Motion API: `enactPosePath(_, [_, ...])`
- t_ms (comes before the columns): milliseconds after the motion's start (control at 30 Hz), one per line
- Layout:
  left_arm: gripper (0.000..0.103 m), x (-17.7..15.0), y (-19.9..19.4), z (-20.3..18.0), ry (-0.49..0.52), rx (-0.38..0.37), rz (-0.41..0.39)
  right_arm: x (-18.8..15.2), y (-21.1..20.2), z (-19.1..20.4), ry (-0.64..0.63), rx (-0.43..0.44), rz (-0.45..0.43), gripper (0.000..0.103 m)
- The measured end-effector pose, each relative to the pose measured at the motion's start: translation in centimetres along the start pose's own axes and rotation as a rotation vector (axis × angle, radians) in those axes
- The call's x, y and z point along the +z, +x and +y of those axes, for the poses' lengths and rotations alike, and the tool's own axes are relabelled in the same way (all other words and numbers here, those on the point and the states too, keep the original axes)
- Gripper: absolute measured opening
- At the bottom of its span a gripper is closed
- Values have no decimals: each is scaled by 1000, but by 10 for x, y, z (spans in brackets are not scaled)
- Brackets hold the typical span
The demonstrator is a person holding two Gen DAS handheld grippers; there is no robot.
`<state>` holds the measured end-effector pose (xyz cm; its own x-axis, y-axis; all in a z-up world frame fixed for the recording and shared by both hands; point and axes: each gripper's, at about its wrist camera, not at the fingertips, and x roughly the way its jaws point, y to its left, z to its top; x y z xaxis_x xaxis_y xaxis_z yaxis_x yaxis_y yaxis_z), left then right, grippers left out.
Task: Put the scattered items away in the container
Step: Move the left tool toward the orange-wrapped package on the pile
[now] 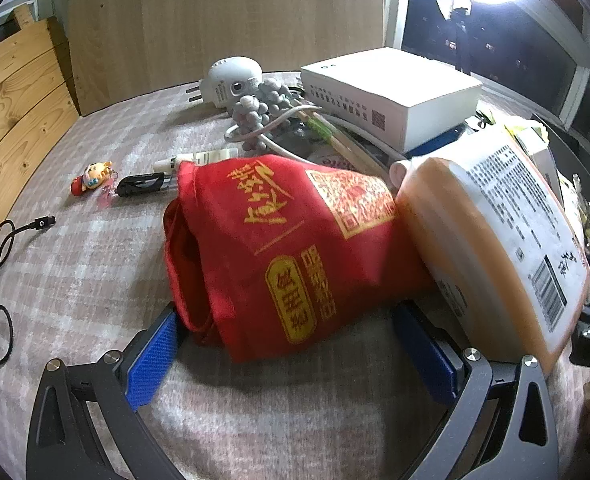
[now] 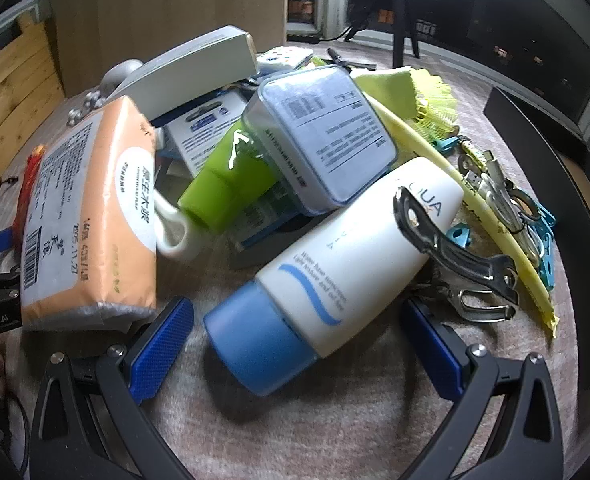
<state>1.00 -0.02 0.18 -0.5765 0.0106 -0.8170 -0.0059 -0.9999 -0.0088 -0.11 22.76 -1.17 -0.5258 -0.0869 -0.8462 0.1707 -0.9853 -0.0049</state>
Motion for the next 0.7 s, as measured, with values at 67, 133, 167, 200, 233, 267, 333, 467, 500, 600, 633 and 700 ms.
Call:
enactPosePath(67, [103,-3,-4,1,3,5,18,-2,-2,0,-8,5,29,103])
enactPosePath(133, [103,-5,-6,3,11,1,48,-6,-6,1,-10,6,58,103])
enactPosePath(167, [102,-7,-7,4,18,-2,65,-8,-8,0,-9,6,69,103])
enactPosePath(200, [102,-8,-10,6,20,-1,81,-11,-11,0,-9,2,78,103])
enactPosePath(233, [99,-10,-13,8,21,3,92,-14,-14,-1,-9,-4,83,103])
enactPosePath(267, [96,-11,-15,9,21,8,99,-17,-18,-2,-5,-10,82,103])
enactPosePath(333, [94,-13,-25,15,15,20,97,-24,-32,-7,22,-8,70,103])
enactPosePath(467, [94,-12,-43,27,-4,30,72,-24,-57,-15,68,15,35,103])
enactPosePath(500, [94,-11,-49,30,-10,30,63,-24,-64,-13,70,18,19,103])
enactPosePath(600, [93,-7,-65,37,-24,23,49,-25,-87,-12,83,32,-54,103])
enactPosePath(633, [93,-4,-70,40,-32,13,43,-25,-97,-9,88,40,-83,103])
enactPosePath(700, [93,2,-81,44,-56,-7,26,-20,-111,-3,93,48,-115,103])
